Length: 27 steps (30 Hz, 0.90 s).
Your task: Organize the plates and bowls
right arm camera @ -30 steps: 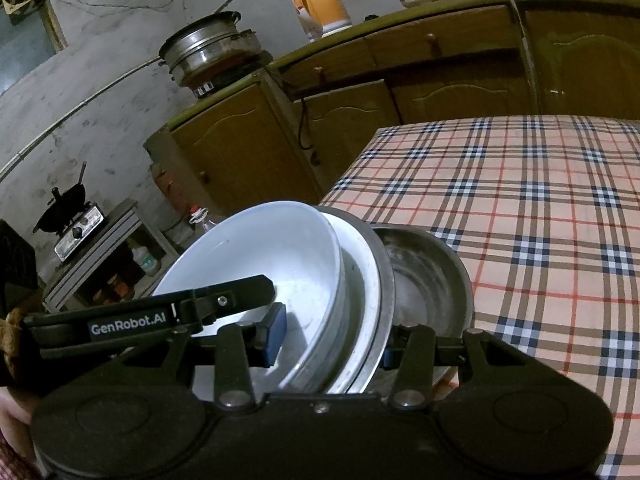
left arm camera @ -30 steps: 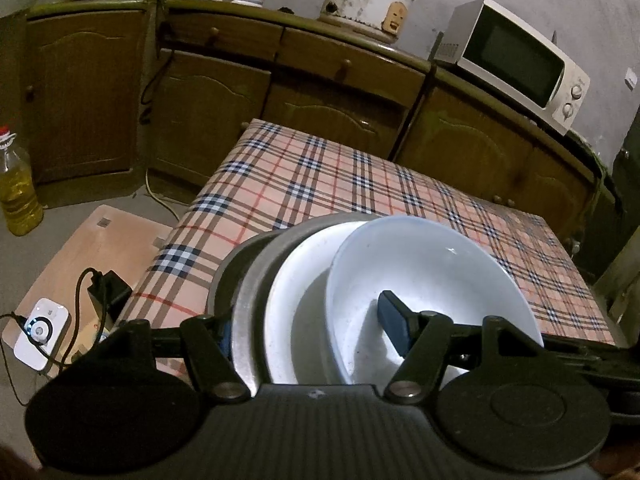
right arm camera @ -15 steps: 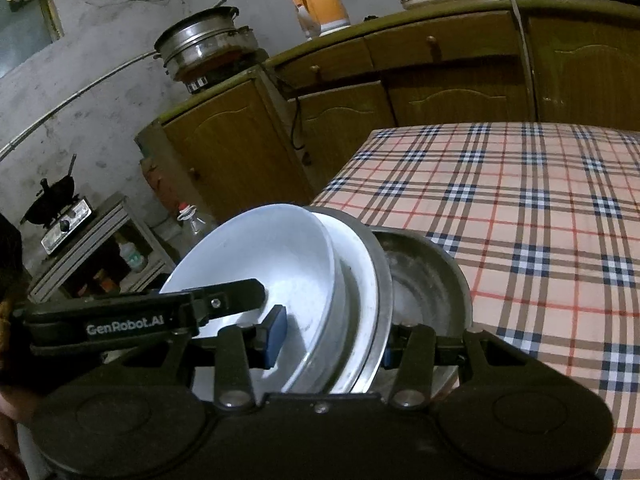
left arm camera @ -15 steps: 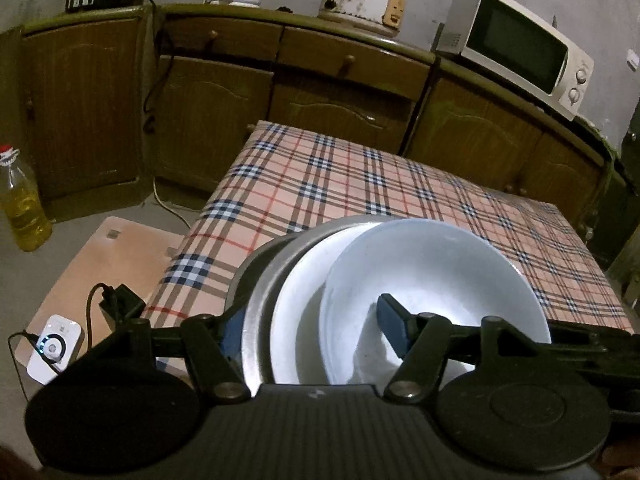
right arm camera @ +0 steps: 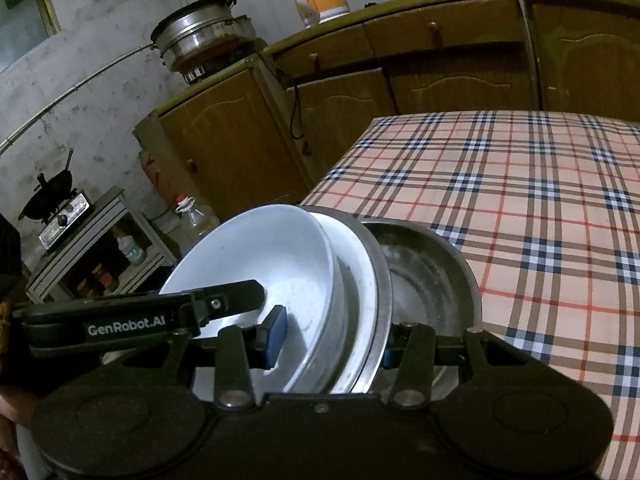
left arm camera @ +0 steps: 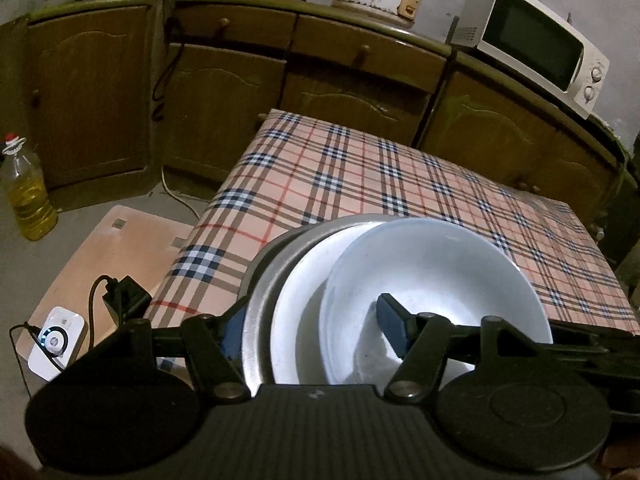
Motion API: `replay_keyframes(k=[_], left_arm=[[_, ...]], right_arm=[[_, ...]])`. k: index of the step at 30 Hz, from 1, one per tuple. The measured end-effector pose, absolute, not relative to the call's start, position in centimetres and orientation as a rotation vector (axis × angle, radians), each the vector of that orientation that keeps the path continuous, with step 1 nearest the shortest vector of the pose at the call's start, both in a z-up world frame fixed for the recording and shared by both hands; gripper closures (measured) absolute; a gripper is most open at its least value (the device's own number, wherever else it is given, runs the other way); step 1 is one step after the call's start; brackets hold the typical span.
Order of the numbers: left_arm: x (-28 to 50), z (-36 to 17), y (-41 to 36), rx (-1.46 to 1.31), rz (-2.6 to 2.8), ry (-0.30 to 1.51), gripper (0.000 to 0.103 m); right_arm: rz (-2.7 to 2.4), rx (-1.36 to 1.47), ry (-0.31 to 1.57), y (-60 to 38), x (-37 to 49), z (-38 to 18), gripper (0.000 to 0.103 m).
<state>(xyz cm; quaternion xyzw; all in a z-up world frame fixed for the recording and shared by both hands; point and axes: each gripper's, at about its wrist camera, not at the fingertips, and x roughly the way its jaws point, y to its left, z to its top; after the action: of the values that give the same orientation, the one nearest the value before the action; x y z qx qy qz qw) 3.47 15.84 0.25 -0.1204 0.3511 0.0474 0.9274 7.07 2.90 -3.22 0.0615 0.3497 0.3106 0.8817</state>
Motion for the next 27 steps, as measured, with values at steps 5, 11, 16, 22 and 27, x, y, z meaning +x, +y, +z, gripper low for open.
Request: replay_keyframes(k=[5,11,16,22,27], left_arm=[[3.6,0.2,16.1,-0.247,0.107,0.719,0.037],[3.8,0.0,16.4,-0.247,0.113,0.718,0.037],[3.9,-0.1,16.6,-0.249,0.119,0.719,0.037],[4.1,-0.1,16.9,-0.252,0.12,0.714,0.037],[4.3,-0.1,17.2,-0.247,0.117,0.711,0.038]], right_arm=[[0.651,0.128,0.73,3.2,7.3,-3.3,0.047],[0.652,0.123,0.73,3.5,7.5,-3.3,0.047],[0.655,0.12,0.732,3.9,7.7,-3.4,0.047],[0.654,0.113,0.729,4.1,7.8,-3.5,0.047],[0.653,0.113,0.728,4.2,7.8,-3.5,0.047]])
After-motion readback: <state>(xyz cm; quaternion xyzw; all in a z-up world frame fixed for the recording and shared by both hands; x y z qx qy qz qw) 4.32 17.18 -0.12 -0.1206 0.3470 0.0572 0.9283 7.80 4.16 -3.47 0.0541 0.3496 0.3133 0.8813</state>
